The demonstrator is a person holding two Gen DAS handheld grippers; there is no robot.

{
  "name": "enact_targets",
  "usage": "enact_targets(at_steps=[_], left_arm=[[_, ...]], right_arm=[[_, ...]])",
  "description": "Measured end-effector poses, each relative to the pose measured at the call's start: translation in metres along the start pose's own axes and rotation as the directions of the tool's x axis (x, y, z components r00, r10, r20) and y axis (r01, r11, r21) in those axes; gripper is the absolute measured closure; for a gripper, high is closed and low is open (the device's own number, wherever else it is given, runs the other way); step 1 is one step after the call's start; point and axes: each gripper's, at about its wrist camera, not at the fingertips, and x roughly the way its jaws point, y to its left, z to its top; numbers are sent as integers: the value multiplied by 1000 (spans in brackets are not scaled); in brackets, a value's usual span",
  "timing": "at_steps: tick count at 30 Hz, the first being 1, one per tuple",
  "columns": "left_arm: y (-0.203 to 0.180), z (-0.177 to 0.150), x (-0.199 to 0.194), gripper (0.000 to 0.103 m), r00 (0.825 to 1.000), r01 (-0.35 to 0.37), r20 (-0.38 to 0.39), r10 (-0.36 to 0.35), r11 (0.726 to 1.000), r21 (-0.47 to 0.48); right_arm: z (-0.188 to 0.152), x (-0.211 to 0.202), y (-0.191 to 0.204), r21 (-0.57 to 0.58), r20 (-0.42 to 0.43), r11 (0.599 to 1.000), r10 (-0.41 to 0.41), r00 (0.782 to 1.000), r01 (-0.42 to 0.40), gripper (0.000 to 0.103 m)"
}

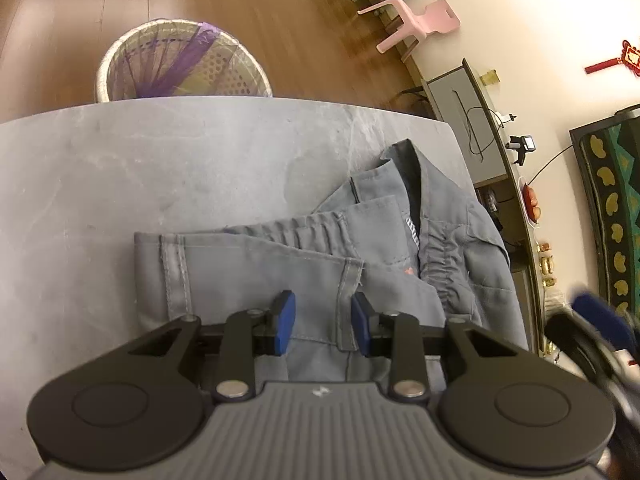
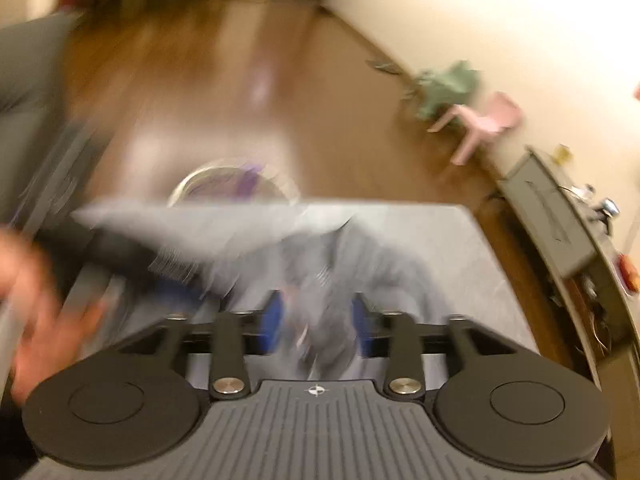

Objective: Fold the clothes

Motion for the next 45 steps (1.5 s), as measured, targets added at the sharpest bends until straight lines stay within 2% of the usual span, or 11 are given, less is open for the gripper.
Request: enact_targets(at_steps=[3,7,8,9,15,20,23,27,35,41,45], left_arm=[[1,0,0,72,1000,0,2,0,1000,1],[5,3,2,76,1000,10,-4,-10,1000,11],[6,4,3,77,1000,12,-5,-12,1000,13],[7,6,4,79,1000,15,-7,-15,1000,14],[9,8,4,79,1000,14,-18,-14,1000,-6],[13,8,0,79,1000,10,-10,-11,1000,-16],[12,7,-5,72,1000,13,28,-13,1000,-2],[6,5,-6,68,998,-23,54,22,999,27],[17,13,-12,66,999,25,41,-24,999,-23],[-6,9,-33,56,980,157,111,-166,984,86],[-44,-8,-15,43,963,270,-41,-268,935,229]], right_arm=[[15,62,-4,-22,-133,998,-68,989,66,27],[8,136,-2,-121,-313,988,-128,941,94,28],[10,139,-8,-100,-321,991,-114,940,86,35],[10,136,-11,-106,-323,991,-114,940,84,66],[11,107,-27,-132,-289,988,-121,950,86,80],[41,41,-62,109,-46,992,-57,997,62,84],[57,-7,-127,433,170,897,20,985,-93,85],[36,17,-181,651,41,759,-60,997,19,79],[-18,-38,-120,458,178,886,-15,984,-69,38],[-116,-119,-84,252,133,958,-172,976,134,19],[-174,-129,-64,169,63,958,-243,968,230,18]])
